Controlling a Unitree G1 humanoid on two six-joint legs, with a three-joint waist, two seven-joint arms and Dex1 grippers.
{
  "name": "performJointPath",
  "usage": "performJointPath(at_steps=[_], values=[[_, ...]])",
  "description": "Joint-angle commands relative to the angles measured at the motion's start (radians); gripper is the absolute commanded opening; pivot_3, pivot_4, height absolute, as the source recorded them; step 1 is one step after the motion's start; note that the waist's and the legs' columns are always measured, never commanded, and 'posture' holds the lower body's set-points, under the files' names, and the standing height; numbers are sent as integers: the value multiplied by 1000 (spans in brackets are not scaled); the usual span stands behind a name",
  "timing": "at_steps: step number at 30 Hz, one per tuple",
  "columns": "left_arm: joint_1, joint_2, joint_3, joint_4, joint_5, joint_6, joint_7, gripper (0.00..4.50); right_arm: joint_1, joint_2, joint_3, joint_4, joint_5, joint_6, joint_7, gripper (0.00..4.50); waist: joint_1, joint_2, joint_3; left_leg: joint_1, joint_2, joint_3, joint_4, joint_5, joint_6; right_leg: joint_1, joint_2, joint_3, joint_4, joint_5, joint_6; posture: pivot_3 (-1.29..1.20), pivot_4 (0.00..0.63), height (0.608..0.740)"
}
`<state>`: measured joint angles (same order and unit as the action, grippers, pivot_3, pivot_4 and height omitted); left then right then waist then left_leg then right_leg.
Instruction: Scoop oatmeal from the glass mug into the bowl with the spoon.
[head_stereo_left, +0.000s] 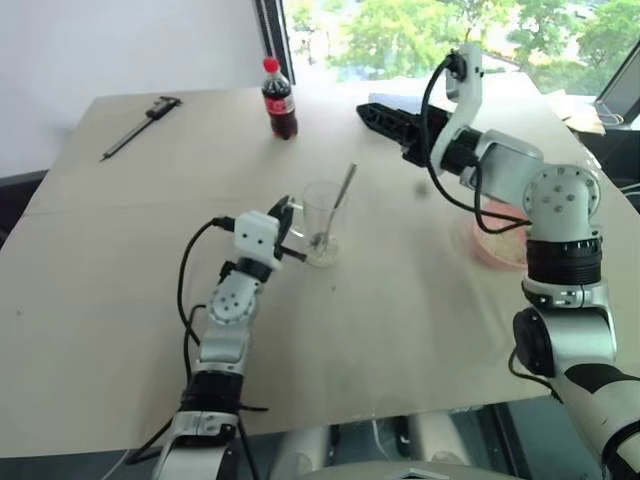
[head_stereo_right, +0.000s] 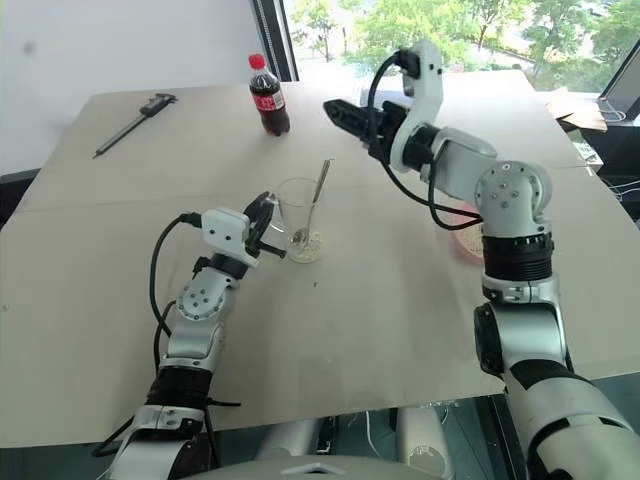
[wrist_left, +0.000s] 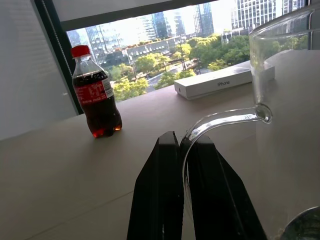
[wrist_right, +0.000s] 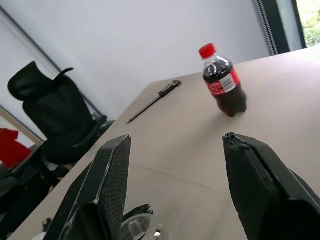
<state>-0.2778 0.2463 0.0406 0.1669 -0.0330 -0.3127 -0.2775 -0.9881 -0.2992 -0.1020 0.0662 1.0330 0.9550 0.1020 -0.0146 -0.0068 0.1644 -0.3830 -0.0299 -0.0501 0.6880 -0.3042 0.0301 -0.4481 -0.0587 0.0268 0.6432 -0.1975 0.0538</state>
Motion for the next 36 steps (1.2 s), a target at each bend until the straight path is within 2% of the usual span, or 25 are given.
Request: performJointPath(at_steps=[1,28,30,31,35,36], values=[[-2,0,14,-19,-9,-39,7,0,-1,10,-37,-24,-18,-5,8,3112,-1,0,0,0,0,0,0,0,0,0,0,0,0,0,0,0,150,740],[30,3,7,8,-7,-91,3,0,-4,76,-88,-27,-96,16,33,3112,-2,0,0,0,0,0,0,0,0,0,0,0,0,0,0,0,150,740],[31,7,5,8,-5,-93,2,770,-5,79,-90,-28,-99,16,34,3168,-2,0,0,0,0,0,0,0,0,0,0,0,0,0,0,0,150,740],[31,8,6,9,5,-95,10,985,-6,80,-91,-29,-100,17,35,3168,-2,0,0,0,0,0,0,0,0,0,0,0,0,0,0,0,150,740],[35,4,5,8,-17,-92,-11,985,-7,83,-94,-30,-104,19,38,3168,-2,0,0,0,0,0,0,0,0,0,0,0,0,0,0,0,150,740],[38,4,5,5,-20,-91,-15,1186,-7,83,-94,-31,-105,19,39,3168,-2,0,0,0,0,0,0,0,0,0,0,0,0,0,0,0,150,740]])
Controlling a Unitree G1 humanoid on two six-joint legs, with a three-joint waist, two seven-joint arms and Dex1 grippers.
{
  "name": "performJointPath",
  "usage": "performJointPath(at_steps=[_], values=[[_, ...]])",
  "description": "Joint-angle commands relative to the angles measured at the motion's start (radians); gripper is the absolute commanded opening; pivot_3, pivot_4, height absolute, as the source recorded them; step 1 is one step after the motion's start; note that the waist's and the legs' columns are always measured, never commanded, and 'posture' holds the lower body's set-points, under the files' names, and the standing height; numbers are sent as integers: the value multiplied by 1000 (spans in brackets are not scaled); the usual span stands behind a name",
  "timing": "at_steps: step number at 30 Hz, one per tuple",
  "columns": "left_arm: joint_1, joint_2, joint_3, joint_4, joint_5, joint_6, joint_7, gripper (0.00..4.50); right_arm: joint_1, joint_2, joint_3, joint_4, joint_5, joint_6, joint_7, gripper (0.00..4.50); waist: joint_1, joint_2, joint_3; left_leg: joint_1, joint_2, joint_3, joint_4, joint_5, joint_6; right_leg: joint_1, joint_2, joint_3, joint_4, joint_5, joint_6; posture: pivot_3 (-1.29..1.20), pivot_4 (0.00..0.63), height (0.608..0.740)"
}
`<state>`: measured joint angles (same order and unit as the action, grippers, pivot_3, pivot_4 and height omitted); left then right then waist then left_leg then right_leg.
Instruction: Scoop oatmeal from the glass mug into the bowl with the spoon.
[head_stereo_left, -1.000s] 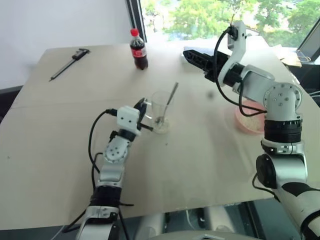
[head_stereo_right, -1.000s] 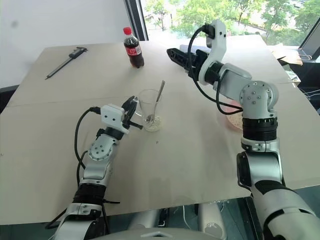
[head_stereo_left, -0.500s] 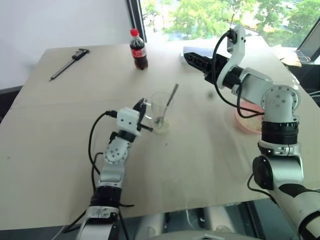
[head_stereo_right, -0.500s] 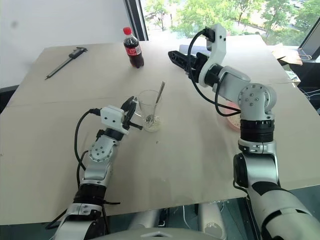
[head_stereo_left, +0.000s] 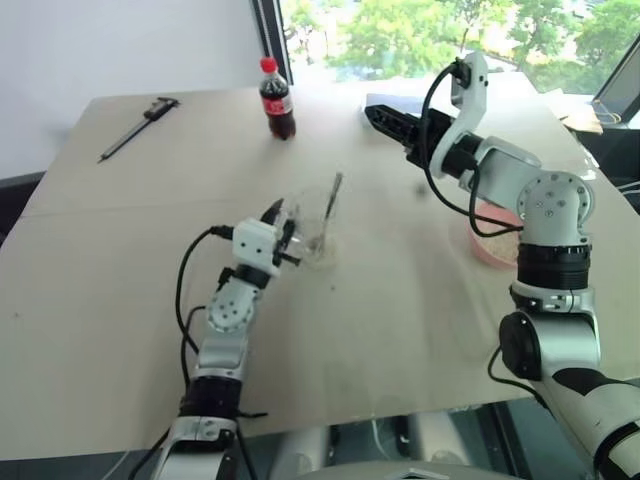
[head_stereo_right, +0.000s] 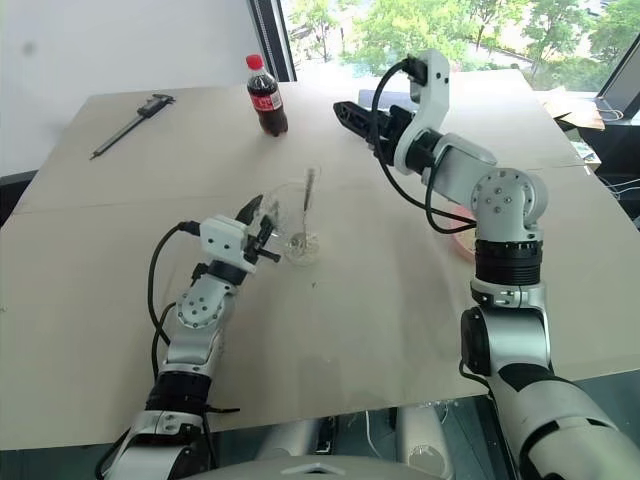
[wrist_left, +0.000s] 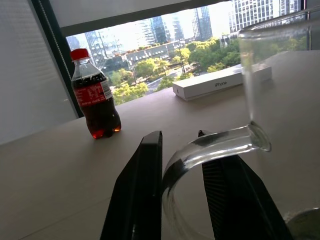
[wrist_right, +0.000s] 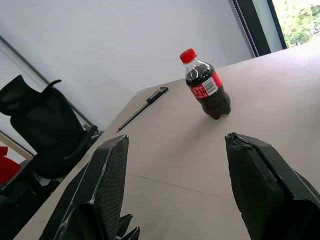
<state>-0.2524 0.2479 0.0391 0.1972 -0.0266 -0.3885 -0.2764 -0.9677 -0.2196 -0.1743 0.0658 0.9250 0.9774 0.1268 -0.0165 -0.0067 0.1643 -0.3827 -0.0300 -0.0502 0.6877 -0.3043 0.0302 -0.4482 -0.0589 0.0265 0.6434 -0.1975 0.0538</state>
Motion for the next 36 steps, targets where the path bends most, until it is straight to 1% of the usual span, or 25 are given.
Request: performJointPath(at_steps=[1,2,5,11,15,23,25,29,31,33,36], values=[[14,3,6,-27,-26,-16,-17,1390,-28,4,-21,-30,3,-3,16,3168,0,0,0,0,0,0,0,0,0,0,0,0,0,0,0,0,150,740],[15,3,7,-28,-18,-18,-11,1631,-28,4,-22,-30,3,-2,16,3168,0,0,0,0,0,0,0,0,0,0,0,0,0,0,0,0,150,740],[15,5,11,-28,4,-20,12,1631,-28,4,-22,-30,2,-1,20,3168,0,0,0,0,0,0,0,0,0,0,0,0,0,0,0,0,150,740],[49,11,14,-61,-13,-8,-5,1631,-26,5,-22,-32,0,2,24,3168,-1,0,0,0,0,0,0,0,0,0,0,0,0,0,0,0,150,740],[91,11,18,-124,-72,36,-38,1631,-19,8,-23,-39,3,8,22,3168,-1,0,0,0,0,0,0,0,0,0,-1,0,0,0,0,0,150,740],[167,37,22,-252,-107,91,-66,1631,17,17,-28,-77,12,23,21,3168,0,0,0,0,0,-1,-1,-1,2,0,-1,-1,-1,0,0,0,150,740],[193,51,34,-294,-113,112,-67,1631,53,9,-27,-121,13,12,37,3168,0,0,0,0,0,-1,-1,-1,1,0,-1,-1,-1,0,0,0,150,740],[274,76,68,-407,-123,151,-63,1631,172,-42,-31,-249,3,-34,107,3168,2,0,0,-1,0,-2,-1,-1,1,0,-2,-2,-2,0,0,0,150,740],[312,71,76,-452,-130,171,-52,1631,239,-61,-40,-296,-6,-66,127,3168,3,0,0,-1,0,-2,-1,-1,1,0,-3,-2,-2,0,0,0,150,740],[354,60,83,-506,-137,191,-41,1631,318,-82,-29,-355,-48,-115,142,3168,3,0,0,-1,0,-2,-1,-2,4,0,-3,-3,-3,0,0,0,150,740],[437,33,95,-611,-165,244,-15,1631,444,-87,-33,-450,-68,-181,163,3168,3,0,0,-1,0,-2,-1,-2,4,1,-3,-2,-2,0,0,0,150,740]])
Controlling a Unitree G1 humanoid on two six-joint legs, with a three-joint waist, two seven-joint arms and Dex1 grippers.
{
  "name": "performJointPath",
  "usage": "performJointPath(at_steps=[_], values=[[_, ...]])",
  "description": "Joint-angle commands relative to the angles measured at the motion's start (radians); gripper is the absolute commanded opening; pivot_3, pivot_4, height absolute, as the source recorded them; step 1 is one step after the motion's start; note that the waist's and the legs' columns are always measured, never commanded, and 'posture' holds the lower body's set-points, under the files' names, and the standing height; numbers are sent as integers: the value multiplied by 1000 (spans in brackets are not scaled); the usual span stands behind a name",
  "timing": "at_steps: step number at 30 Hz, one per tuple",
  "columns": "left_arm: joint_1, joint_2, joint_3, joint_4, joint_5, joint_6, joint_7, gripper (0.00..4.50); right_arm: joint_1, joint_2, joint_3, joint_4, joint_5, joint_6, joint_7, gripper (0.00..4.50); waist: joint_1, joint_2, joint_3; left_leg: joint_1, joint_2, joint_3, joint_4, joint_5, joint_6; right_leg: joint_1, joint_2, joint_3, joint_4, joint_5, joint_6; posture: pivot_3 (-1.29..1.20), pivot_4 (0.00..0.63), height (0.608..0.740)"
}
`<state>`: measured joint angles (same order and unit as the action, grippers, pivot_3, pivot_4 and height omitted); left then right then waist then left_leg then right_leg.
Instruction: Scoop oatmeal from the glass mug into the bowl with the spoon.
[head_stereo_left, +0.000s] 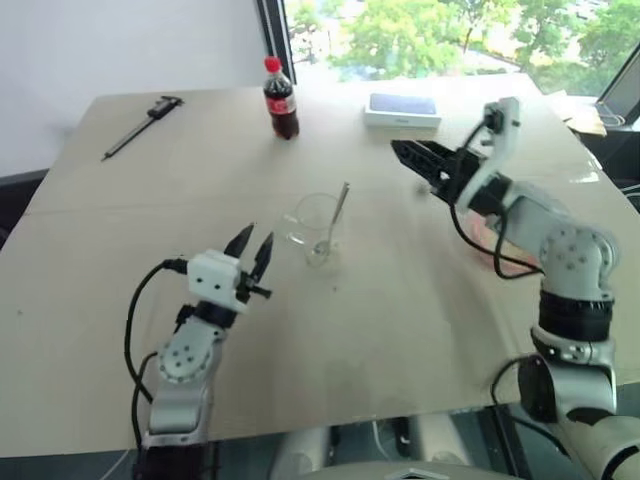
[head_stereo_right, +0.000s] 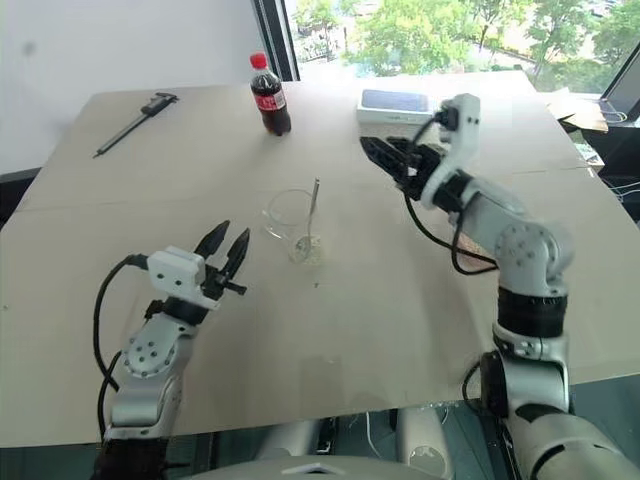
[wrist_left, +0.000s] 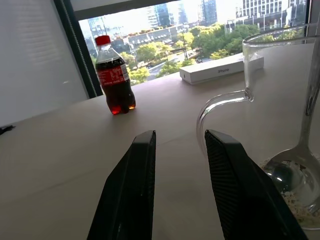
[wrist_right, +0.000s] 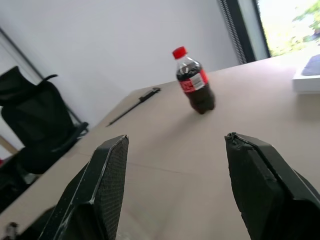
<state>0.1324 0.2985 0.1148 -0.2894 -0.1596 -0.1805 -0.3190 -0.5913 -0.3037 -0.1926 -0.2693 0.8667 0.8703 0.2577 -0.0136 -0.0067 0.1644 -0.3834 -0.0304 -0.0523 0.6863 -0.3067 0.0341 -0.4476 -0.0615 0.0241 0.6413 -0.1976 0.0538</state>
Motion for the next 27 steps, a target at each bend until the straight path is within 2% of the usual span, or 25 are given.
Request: performJointPath(at_steps=[1,6,11,14,15,18,21,27], values=[[89,-27,23,-159,-39,61,38,1631,114,-6,-14,-150,-13,-89,40,3168,-1,0,0,0,0,0,0,0,0,0,0,0,0,0,0,0,150,740],[285,-24,-10,-234,-28,138,13,1631,374,-85,64,-279,-109,-190,166,3168,-1,0,0,2,1,0,-1,0,0,2,2,1,-1,0,0,0,150,740],[366,6,44,-233,-27,159,-5,1631,575,-222,169,-275,-287,-347,337,3168,2,0,0,7,1,0,0,0,0,8,3,-1,-2,-1,0,0,150,740],[380,18,67,-232,-38,146,-21,2487,659,-239,179,-240,-346,-458,386,4426,1,-1,0,10,2,-1,0,0,0,11,5,-1,-4,-2,0,0,150,740],[383,18,65,-235,-48,155,-28,2865,678,-238,176,-222,-365,-493,397,4500,0,-1,0,11,2,-1,0,0,0,13,6,-1,-5,-1,1,0,150,740],[406,26,39,-252,-68,193,-59,4398,715,-226,148,-167,-371,-544,422,4500,0,-2,1,19,4,1,-1,-1,0,21,6,0,-7,-5,1,0,150,740],[446,45,-1,-285,-62,236,-88,4455,737,-232,108,-96,-369,-560,437,4500,0,-3,1,22,6,1,-1,-2,2,25,8,-1,-11,-6,1,0,150,740],[430,64,15,-282,-24,261,-72,4455,757,-242,116,-21,-406,-622,494,4500,3,-3,1,21,6,0,-2,-2,3,25,8,-2,-14,-4,-2,0,150,740]])
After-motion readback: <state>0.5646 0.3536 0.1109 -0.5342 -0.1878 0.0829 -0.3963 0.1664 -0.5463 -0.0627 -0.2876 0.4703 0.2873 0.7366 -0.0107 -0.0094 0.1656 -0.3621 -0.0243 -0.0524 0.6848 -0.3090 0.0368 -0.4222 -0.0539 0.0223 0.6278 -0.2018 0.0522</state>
